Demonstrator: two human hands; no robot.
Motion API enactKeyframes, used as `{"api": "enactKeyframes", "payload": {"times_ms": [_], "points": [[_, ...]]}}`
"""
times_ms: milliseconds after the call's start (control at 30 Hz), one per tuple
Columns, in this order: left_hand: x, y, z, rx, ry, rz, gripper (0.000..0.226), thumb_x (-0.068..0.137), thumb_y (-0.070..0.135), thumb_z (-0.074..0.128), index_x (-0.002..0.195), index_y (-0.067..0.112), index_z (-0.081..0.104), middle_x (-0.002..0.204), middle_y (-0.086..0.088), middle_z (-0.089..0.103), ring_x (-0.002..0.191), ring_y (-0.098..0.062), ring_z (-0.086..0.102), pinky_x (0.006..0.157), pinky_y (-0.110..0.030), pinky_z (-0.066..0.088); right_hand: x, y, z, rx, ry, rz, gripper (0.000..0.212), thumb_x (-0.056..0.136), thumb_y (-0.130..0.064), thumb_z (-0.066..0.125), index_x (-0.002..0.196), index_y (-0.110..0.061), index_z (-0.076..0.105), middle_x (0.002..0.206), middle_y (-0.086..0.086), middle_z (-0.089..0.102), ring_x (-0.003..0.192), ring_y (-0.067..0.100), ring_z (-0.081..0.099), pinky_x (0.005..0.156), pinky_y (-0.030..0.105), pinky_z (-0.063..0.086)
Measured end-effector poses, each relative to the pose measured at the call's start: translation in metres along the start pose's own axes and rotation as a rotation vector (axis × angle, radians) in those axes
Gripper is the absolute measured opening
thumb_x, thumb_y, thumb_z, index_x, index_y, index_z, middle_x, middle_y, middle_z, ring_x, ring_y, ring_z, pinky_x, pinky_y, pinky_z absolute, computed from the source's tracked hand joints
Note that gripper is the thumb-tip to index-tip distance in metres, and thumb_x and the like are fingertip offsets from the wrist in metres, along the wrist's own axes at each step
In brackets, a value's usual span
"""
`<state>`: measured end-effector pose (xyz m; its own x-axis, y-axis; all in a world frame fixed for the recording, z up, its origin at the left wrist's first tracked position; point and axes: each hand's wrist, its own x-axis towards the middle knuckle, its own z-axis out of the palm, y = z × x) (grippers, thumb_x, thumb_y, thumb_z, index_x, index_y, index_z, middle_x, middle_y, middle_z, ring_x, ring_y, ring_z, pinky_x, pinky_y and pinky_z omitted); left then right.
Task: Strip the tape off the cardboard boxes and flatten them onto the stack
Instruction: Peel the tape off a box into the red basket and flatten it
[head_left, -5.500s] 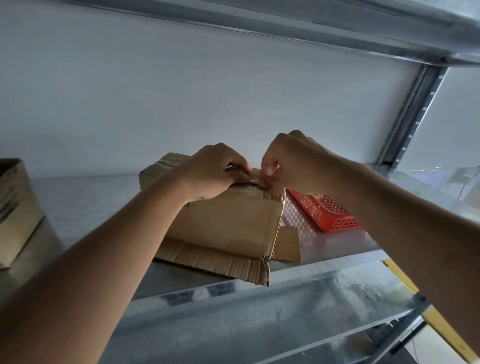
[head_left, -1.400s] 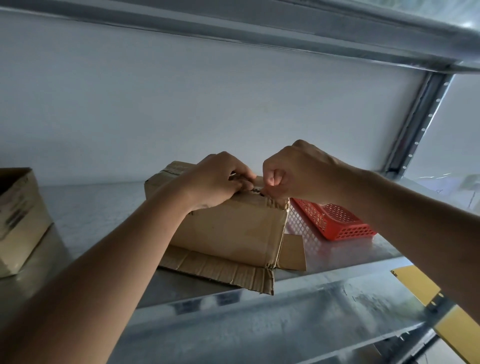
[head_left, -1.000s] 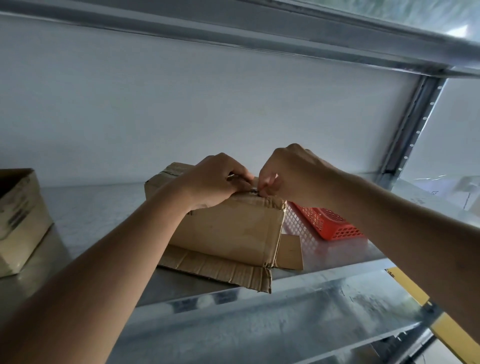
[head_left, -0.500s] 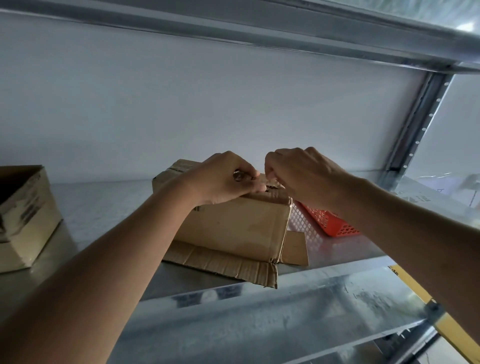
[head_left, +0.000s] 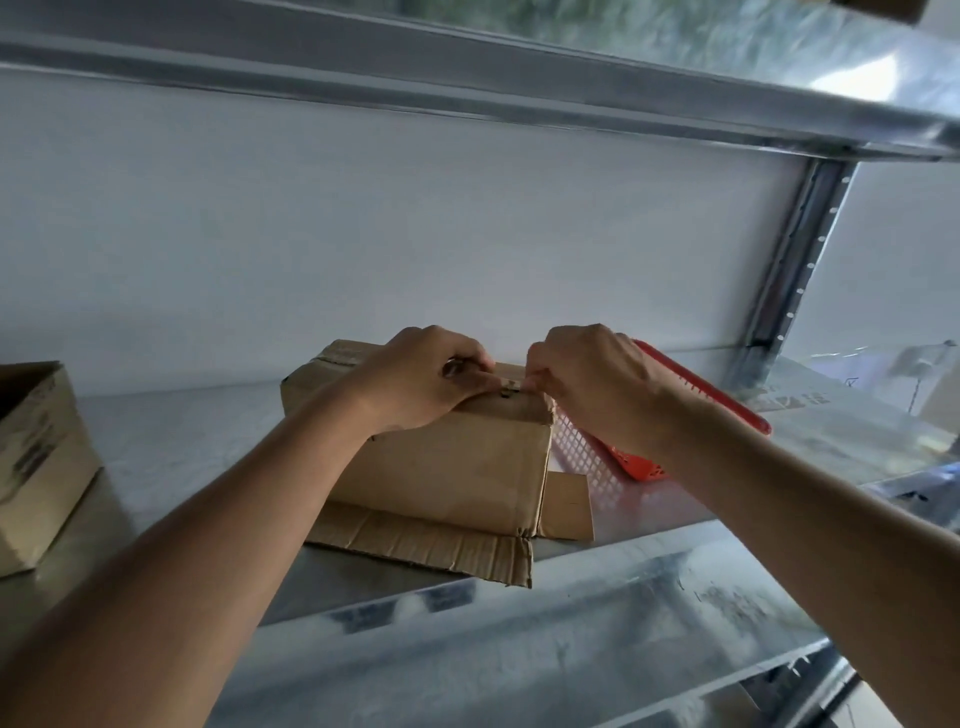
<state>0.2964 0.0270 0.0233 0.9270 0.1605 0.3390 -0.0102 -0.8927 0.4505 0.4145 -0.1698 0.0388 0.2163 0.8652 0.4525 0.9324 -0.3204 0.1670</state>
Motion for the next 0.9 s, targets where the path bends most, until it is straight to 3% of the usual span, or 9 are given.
{"api": "enactKeyframes", "payload": {"times_ms": [100, 167, 200, 267, 367, 467, 567, 733, 900], "points": [[0.0, 0.002, -0.001, -0.022, -0.013, -0.022, 0.03, 0.094, 0.054, 0.066, 0.116, 0.035, 0.074, 0.115, 0.017, 0.071, 0.109, -0.004, 0.062, 0.096, -0.031, 0.05, -0.008, -0.011, 0.006, -0.314, 0.109, -0.123, 0.028, 0.061, 0.006, 0.083, 0.069, -0.013, 0.063, 0.069, -0.002, 0.049, 0.055, 0.007, 0.01, 0.036, 0.021, 0.031], [0.002, 0.003, -0.001, -0.036, -0.01, -0.042, 0.034, 0.092, 0.055, 0.068, 0.119, 0.035, 0.073, 0.121, 0.017, 0.069, 0.113, -0.005, 0.06, 0.095, -0.028, 0.047, -0.012, -0.016, 0.01, -0.387, 0.17, -0.105, 0.03, 0.058, 0.009, 0.081, 0.067, -0.013, 0.062, 0.071, 0.0, 0.047, 0.06, 0.008, -0.002, 0.031, 0.021, 0.031], [0.003, 0.004, -0.001, -0.038, -0.015, -0.045, 0.035, 0.092, 0.054, 0.069, 0.122, 0.036, 0.072, 0.125, 0.016, 0.069, 0.116, -0.006, 0.059, 0.096, -0.028, 0.045, -0.012, -0.016, 0.013, -0.315, 0.168, -0.062, 0.028, 0.063, 0.012, 0.077, 0.074, -0.009, 0.063, 0.075, 0.003, 0.049, 0.056, 0.005, 0.005, 0.032, 0.024, 0.035], [0.004, 0.005, -0.001, -0.033, -0.036, -0.04, 0.035, 0.092, 0.053, 0.07, 0.125, 0.039, 0.072, 0.13, 0.016, 0.067, 0.12, -0.007, 0.057, 0.101, -0.03, 0.045, -0.009, -0.01, 0.02, -0.116, 0.118, 0.069, 0.026, 0.08, 0.014, 0.068, 0.095, -0.007, 0.063, 0.089, 0.006, 0.054, 0.051, 0.013, 0.041, 0.042, 0.029, 0.039], [0.005, 0.002, 0.001, -0.015, -0.047, -0.016, 0.03, 0.095, 0.049, 0.069, 0.123, 0.041, 0.074, 0.127, 0.016, 0.07, 0.119, -0.009, 0.06, 0.099, -0.03, 0.048, -0.007, -0.002, 0.019, 0.112, 0.138, 0.156, 0.011, 0.098, -0.004, 0.061, 0.102, -0.011, 0.069, 0.094, 0.0, 0.064, 0.075, 0.021, 0.065, 0.053, 0.018, 0.032], [0.005, 0.007, 0.003, 0.036, -0.022, 0.048, 0.026, 0.098, 0.041, 0.067, 0.121, 0.035, 0.077, 0.124, 0.013, 0.072, 0.114, -0.01, 0.063, 0.089, -0.023, 0.047, -0.014, 0.009, 0.007, 0.485, 0.213, 0.362, 0.011, 0.101, -0.023, 0.065, 0.094, -0.022, 0.073, 0.089, -0.013, 0.074, 0.078, 0.003, 0.071, 0.065, 0.008, 0.047], [0.004, 0.013, 0.001, 0.066, -0.004, 0.041, 0.023, 0.1, 0.036, 0.066, 0.118, 0.029, 0.079, 0.134, 0.008, 0.068, 0.125, -0.013, 0.058, 0.099, -0.025, 0.043, -0.027, 0.012, 0.004, 0.494, 0.204, 0.399, 0.007, 0.091, -0.034, 0.077, 0.089, -0.027, 0.078, 0.088, -0.014, 0.077, 0.08, -0.003, 0.071, 0.066, 0.001, 0.043], [0.006, 0.024, 0.001, 0.05, 0.04, 0.007, 0.019, 0.1, 0.031, 0.068, 0.115, 0.031, 0.08, 0.121, 0.014, 0.073, 0.113, -0.005, 0.063, 0.101, -0.028, 0.049, -0.035, 0.003, 0.007, 0.478, 0.208, 0.307, 0.014, 0.088, -0.036, 0.079, 0.093, -0.024, 0.084, 0.089, -0.005, 0.08, 0.074, 0.005, 0.069, 0.067, 0.016, 0.051], [0.002, 0.032, 0.007, 0.211, -0.013, 0.158, 0.024, 0.102, 0.022, 0.064, 0.122, 0.023, 0.076, 0.142, 0.002, 0.064, 0.139, -0.015, 0.052, 0.117, -0.03, 0.04, -0.023, 0.003, 0.005, 0.349, 0.108, 0.214, 0.015, 0.098, -0.023, 0.071, 0.095, -0.013, 0.082, 0.09, 0.004, 0.077, 0.076, 0.02, 0.069, 0.073, 0.039, 0.059]]}}
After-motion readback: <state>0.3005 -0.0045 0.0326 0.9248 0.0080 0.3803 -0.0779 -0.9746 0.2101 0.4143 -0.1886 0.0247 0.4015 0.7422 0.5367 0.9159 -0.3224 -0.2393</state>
